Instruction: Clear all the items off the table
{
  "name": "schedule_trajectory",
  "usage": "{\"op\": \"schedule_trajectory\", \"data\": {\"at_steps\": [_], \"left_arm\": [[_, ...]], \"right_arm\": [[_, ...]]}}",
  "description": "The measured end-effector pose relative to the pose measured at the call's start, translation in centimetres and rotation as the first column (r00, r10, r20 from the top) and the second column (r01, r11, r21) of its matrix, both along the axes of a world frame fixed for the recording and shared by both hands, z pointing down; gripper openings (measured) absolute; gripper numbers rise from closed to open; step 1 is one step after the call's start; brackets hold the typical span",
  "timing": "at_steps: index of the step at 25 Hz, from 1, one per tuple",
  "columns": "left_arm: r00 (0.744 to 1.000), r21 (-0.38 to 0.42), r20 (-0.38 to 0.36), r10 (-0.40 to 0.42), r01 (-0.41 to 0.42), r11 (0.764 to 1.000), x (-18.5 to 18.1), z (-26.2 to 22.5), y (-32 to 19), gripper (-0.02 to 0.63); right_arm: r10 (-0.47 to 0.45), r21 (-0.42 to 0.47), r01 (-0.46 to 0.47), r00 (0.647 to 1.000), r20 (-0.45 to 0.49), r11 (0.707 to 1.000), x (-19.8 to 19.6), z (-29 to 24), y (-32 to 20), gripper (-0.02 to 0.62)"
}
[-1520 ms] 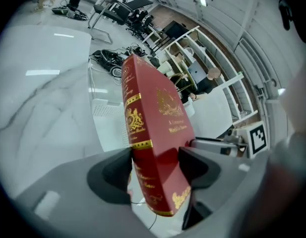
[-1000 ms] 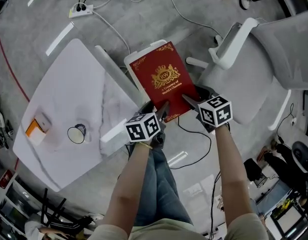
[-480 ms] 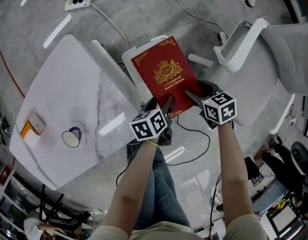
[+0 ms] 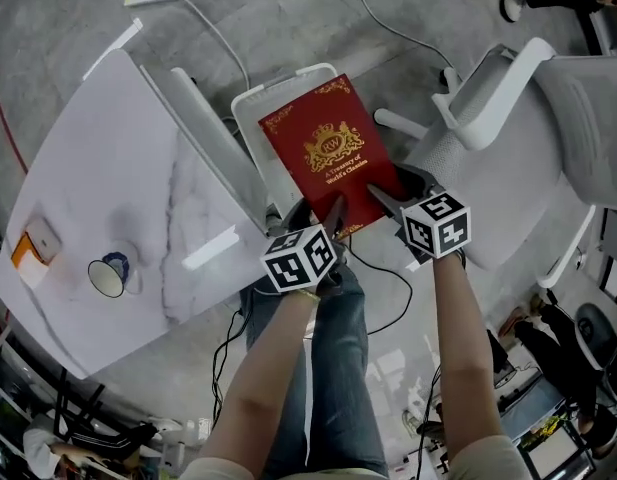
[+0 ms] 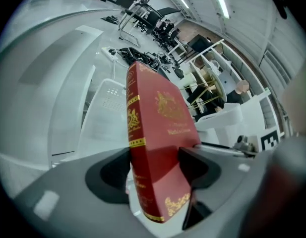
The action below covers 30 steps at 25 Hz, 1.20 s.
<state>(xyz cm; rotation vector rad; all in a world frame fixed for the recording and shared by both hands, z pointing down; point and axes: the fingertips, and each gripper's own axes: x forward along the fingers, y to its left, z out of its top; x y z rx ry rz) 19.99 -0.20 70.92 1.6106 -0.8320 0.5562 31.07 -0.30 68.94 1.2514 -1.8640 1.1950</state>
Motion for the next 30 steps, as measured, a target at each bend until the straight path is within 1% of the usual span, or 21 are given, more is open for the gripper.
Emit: {"op": "schedule_trajectory", "data": {"at_steps": [4,7,11,13,14,18,21,25,30], "left_arm": [[0.996,0.039,0.018,-0.090,0.089,0.995,-0.9,0.9,1.1,0.295],[0.988,0.075,0.042,-0.149,0.146,0.986,-2.1,1.3,1.6,0.293],[0.979,0.076,0.045,-0.200,0.196,0.978,-3.2,2.6,2.9,0.291],[0.978,0.100,0.050,-0.201,0.195,0.976,-3.4,3.1,3.3,0.291],[0.979,0.124,0.059,-0.194,0.185,0.975,-3.5,3.3,3.3,0.293],[0.977,0.227,0.121,-0.174,0.143,0.963,-3.9,3.8,2.7,0.291],[0.969,0.270,0.157,-0.189,0.142,0.952,-4.3,4.1,2.1,0.291],[0.961,0.262,0.146,-0.236,0.193,0.946,-4.6,5.1,2.2,0.291],[0.948,0.270,0.174,-0.267,0.215,0.939,-5.3,7.0,1.9,0.290]], "right_arm": [[-0.037,0.015,0.038,0.999,-0.024,0.999,-0.8,0.8,0.6,0.238],[-0.020,0.002,0.020,1.000,-0.008,1.000,-1.9,1.6,1.1,0.238],[0.011,0.000,-0.011,1.000,0.006,1.000,-2.9,2.9,2.5,0.237],[0.023,0.004,-0.023,1.000,0.010,1.000,-3.1,3.6,3.1,0.237],[0.032,0.007,-0.032,0.999,0.018,0.999,-3.1,3.9,3.3,0.238],[0.097,0.015,-0.098,0.993,0.075,0.995,-3.3,5.4,3.4,0.238],[0.140,0.027,-0.144,0.983,0.115,0.989,-3.7,6.0,3.1,0.239],[0.150,0.052,-0.156,0.983,0.106,0.986,-3.8,6.7,2.9,0.241],[0.137,0.048,-0.143,0.985,0.100,0.989,-4.4,8.7,2.3,0.242]]}}
